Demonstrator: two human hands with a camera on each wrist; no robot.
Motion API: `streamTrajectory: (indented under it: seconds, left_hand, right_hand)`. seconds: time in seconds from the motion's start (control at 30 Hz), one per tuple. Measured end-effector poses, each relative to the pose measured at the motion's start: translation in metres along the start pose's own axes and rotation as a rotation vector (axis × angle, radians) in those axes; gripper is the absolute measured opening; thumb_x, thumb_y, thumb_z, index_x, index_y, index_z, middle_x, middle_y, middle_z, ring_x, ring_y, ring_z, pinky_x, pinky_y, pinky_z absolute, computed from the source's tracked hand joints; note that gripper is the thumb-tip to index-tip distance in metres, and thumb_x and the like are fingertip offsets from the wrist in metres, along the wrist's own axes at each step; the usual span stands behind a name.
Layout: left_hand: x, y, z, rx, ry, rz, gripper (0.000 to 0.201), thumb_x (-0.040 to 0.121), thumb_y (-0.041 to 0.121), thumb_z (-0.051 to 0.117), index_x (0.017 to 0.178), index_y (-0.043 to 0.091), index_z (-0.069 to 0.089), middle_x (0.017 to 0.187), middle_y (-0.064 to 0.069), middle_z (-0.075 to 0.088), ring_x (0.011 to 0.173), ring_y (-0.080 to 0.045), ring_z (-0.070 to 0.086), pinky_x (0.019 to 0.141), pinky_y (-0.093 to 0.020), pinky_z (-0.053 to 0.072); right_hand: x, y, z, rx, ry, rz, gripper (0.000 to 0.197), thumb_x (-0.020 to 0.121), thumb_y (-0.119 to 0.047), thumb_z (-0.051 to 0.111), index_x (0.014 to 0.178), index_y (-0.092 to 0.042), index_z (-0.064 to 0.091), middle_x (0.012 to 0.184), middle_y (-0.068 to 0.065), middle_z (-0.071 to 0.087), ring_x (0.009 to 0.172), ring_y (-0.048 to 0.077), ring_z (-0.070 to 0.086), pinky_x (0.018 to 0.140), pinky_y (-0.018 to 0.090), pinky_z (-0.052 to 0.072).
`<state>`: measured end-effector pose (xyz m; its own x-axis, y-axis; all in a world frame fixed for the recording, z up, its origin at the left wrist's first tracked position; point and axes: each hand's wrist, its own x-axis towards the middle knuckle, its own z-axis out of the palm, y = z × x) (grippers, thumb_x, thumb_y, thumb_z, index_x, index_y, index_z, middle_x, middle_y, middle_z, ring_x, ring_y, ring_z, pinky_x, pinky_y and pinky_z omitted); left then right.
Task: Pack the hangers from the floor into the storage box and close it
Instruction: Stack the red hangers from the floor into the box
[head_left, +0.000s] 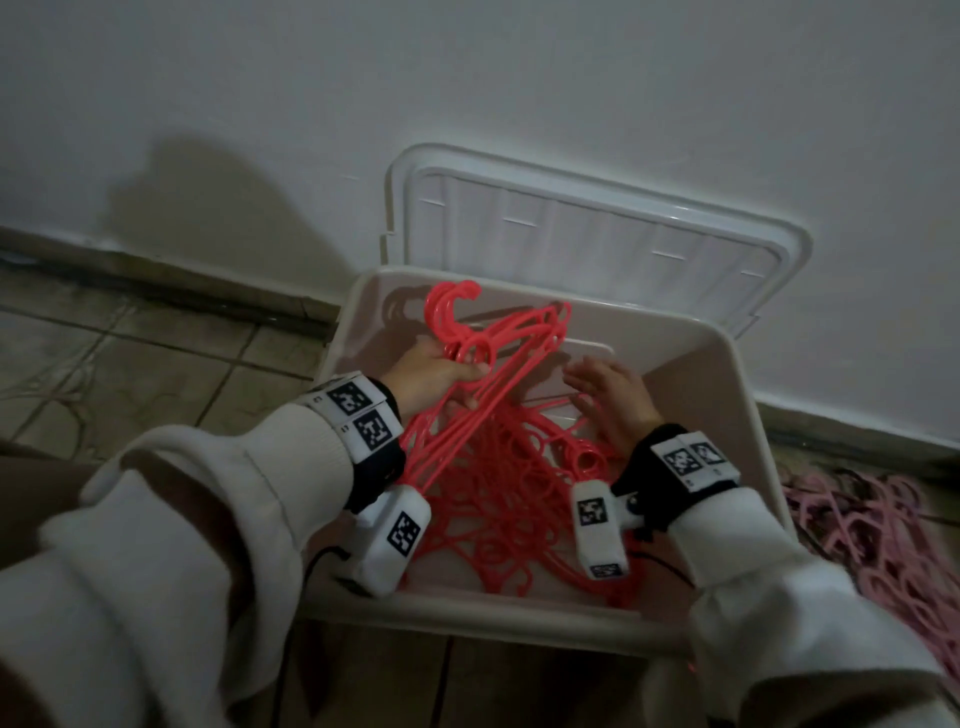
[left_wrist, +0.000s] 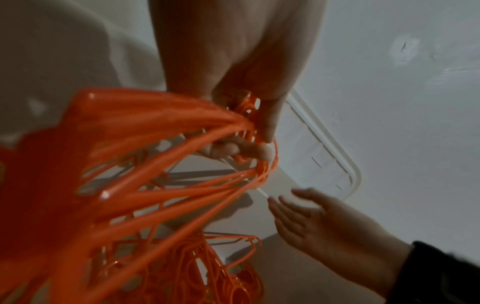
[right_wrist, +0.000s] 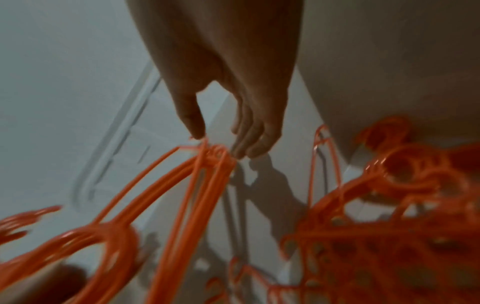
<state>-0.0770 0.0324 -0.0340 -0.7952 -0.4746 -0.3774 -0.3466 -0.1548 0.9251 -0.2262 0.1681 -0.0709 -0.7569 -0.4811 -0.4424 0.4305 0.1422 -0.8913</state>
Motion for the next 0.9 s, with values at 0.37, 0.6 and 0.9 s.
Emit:
streamTrajectory:
  seconds: [0.37, 0.6, 0.9]
  left_hand:
    - [0.007, -0.004, -0.007, 0.058, 0.036, -0.004, 0.009, 0.087, -0.001, 0.058, 0.093, 0.005, 0.058, 0.068, -0.002, 0.052, 0.034, -0.003, 0.052, 0.039, -0.012, 0.044]
    - [0.011, -0.009, -0.01, 0.075, 0.044, -0.045, 0.014, 0.086, 0.002, 0.06, 0.1, 0.003, 0.061, 0.071, 0.0, 0.055, 0.036, -0.003, 0.054, 0.043, -0.013, 0.047]
    - [0.01, -0.006, -0.005, 0.056, 0.04, -0.054, 0.014, 0.087, 0.0, 0.059, 0.1, 0.004, 0.059, 0.072, -0.002, 0.053, 0.04, -0.007, 0.054, 0.038, -0.012, 0.042]
  right_hand:
    - [0.035, 0.061, -0.019, -1.452, -0.32, 0.06, 0.04, 0.081, -0.014, 0.066, 0.119, -0.007, 0.056, 0.108, 0.013, 0.062, 0.103, 0.025, 0.06, 0.088, 0.028, 0.043]
    - [0.031, 0.079, -0.01, -1.421, -0.38, 0.046, 0.042, 0.087, -0.021, 0.057, 0.128, -0.016, 0.05, 0.126, 0.012, 0.058, 0.114, 0.03, 0.055, 0.096, 0.032, 0.042]
    - [0.027, 0.063, -0.02, -1.411, -0.654, -0.02, 0.025, 0.08, -0.004, 0.065, 0.106, -0.002, 0.066, 0.088, 0.004, 0.059, 0.08, 0.012, 0.055, 0.075, 0.023, 0.043]
